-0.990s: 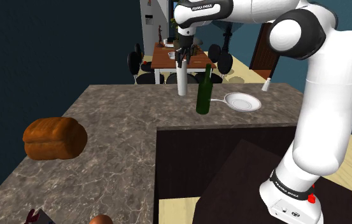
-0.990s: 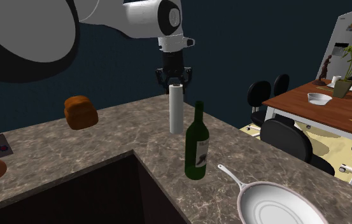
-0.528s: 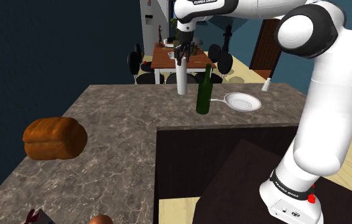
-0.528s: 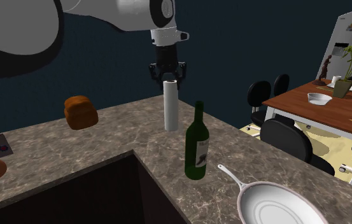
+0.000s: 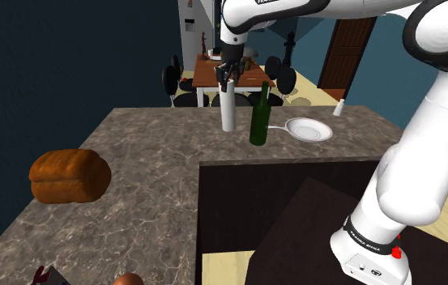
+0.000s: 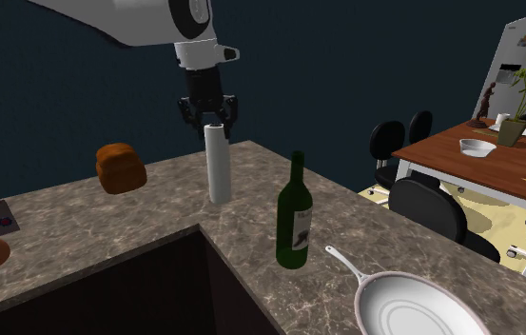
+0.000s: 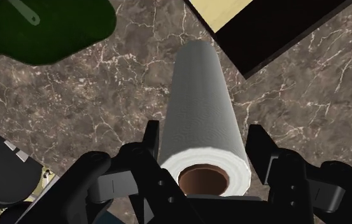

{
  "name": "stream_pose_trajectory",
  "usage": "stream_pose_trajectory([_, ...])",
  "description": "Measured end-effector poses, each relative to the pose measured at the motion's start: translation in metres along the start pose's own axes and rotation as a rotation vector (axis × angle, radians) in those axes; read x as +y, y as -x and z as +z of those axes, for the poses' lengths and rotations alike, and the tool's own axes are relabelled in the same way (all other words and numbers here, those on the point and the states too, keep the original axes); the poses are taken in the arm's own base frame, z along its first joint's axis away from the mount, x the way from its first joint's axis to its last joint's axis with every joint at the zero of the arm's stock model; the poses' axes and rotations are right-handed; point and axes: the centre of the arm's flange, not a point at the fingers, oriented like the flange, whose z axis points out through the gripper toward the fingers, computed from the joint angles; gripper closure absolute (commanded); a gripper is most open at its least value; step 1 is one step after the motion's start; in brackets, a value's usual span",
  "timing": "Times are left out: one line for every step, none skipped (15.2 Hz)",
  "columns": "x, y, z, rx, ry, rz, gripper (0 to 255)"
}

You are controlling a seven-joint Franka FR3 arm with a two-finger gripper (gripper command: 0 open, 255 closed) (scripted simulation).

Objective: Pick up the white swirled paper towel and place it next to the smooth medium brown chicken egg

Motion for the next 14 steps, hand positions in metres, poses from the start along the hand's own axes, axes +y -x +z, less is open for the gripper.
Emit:
stream_pose_trajectory([-0.012, 0.007, -0.002, 0.000, 0.000, 0.000, 255])
stream_pose_trajectory([-0.023, 0.010, -0.002, 0.000, 0.000, 0.000, 255])
stream_pose_trajectory([-0.034, 0.015, -0.005, 0.000, 0.000, 0.000, 255])
stream_pose_trajectory([-0.047, 0.022, -0.008, 0.000, 0.000, 0.000, 255])
stream_pose_trajectory([-0.059, 0.028, -0.006, 0.000, 0.000, 0.000, 255])
stream_pose_trajectory([-0.071, 0.034, -0.007, 0.000, 0.000, 0.000, 255])
stream_pose_trajectory([-0.083, 0.042, -0.007, 0.000, 0.000, 0.000, 255])
stream_pose_trajectory([-0.095, 0.048, -0.011, 0.000, 0.000, 0.000, 255])
stream_pose_trajectory([-0.105, 0.054, -0.012, 0.000, 0.000, 0.000, 255])
stream_pose_trajectory([-0.115, 0.061, -0.015, 0.000, 0.000, 0.000, 255])
stream_pose_trajectory([-0.127, 0.066, -0.016, 0.000, 0.000, 0.000, 255])
stream_pose_trajectory([-0.137, 0.075, -0.014, 0.000, 0.000, 0.000, 255])
stream_pose_trajectory([-0.150, 0.078, -0.016, 0.000, 0.000, 0.000, 255])
stream_pose_trajectory([-0.160, 0.087, -0.018, 0.000, 0.000, 0.000, 255])
